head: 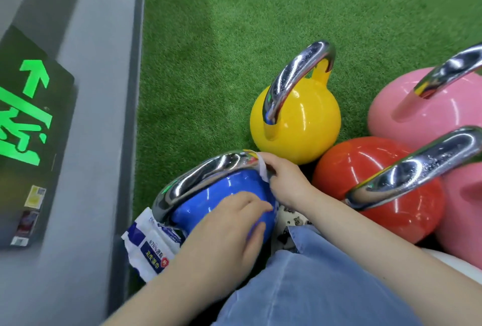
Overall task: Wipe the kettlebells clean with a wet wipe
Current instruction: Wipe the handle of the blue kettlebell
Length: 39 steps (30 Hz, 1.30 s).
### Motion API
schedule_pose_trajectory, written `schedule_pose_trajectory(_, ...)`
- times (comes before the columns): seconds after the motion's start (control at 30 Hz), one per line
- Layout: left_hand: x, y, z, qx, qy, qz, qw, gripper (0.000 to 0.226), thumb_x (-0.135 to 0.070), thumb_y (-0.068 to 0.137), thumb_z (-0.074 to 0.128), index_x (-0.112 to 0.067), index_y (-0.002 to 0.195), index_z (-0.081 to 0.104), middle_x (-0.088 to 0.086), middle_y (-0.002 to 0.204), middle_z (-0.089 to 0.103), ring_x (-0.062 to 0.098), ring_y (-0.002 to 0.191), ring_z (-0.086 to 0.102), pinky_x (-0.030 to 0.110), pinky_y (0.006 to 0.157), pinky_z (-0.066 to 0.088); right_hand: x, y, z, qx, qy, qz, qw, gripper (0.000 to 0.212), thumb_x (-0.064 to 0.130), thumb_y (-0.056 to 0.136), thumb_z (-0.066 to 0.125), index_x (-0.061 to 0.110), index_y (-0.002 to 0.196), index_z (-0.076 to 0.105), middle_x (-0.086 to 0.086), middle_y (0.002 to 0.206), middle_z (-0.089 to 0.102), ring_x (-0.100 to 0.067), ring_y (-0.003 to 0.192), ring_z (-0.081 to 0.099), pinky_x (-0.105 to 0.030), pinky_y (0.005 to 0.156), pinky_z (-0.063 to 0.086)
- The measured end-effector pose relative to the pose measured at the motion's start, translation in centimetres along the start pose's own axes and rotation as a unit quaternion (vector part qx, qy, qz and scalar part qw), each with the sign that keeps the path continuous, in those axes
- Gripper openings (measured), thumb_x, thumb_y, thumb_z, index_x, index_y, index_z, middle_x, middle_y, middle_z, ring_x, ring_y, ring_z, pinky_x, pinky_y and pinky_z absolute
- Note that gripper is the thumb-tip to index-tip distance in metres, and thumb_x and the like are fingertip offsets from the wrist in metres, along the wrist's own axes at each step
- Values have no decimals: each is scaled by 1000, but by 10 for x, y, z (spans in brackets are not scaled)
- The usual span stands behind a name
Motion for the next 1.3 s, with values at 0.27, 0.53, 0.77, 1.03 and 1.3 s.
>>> schedule_pose_trajectory(0.27, 81, 16, 31, -21, 56, -275, 960, 47, -21, 92, 43, -7, 137, 37, 14, 145, 37, 29, 135, 33, 29, 112, 22, -5, -19, -11, -37, -20, -3, 999, 52, -8, 89, 36, 25, 119, 62, 10, 105, 64, -3, 99, 54, -2, 72, 38)
schedule_pose_trajectory(0.53, 97, 35, 35, -42, 78, -340, 936, 23, -26, 97, 34, -28, 103, 56, -1, 113, 58, 23, 122, 46, 32, 91, 35, -6, 10, 8, 72, 10, 13, 997, 51, -14, 80, 53, 19, 119, 54, -9, 117, 62, -25, 113, 54, -36, 98, 43)
schedule_pose_trajectory(0.77, 81, 35, 26, -17, 123, -355, 927, 28, -12, 94, 36, -5, 90, 63, 17, 91, 67, 30, 86, 62, 32, 63, 43, -27, -5, -2, -86, 20, 19, 996, 34, 9, 75, 73, 13, 107, 63, 0, 106, 67, -18, 103, 60, -32, 91, 47)
schedule_pose_trajectory(1.03, 65, 5, 38, -152, -5, -260, 954, 29, -19, 81, 39, -7, 98, 60, 15, 97, 64, 31, 89, 59, 38, 80, 42, 5, 3, 10, -111, 26, -62, 992, 31, 6, 73, 71, 32, 83, 57, 16, 80, 62, 0, 81, 56, -5, 68, 40)
schedule_pose_trajectory(1.3, 38, -33, 74, -182, 31, -135, 973, 49, -13, 72, 41, -13, 121, 46, 5, 130, 39, 25, 123, 37, 35, 111, 18, 38, 4, 7, -97, -57, -91, 989, 26, -1, 70, 63, 23, 80, 55, 16, 68, 53, -9, 74, 51, -6, 61, 35)
Point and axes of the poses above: each hand's wrist, its own y-axis towards the middle knuckle, its own z-axis out of the palm, x = y × z, the point moved 7 cm from there along y, towards the middle knuckle
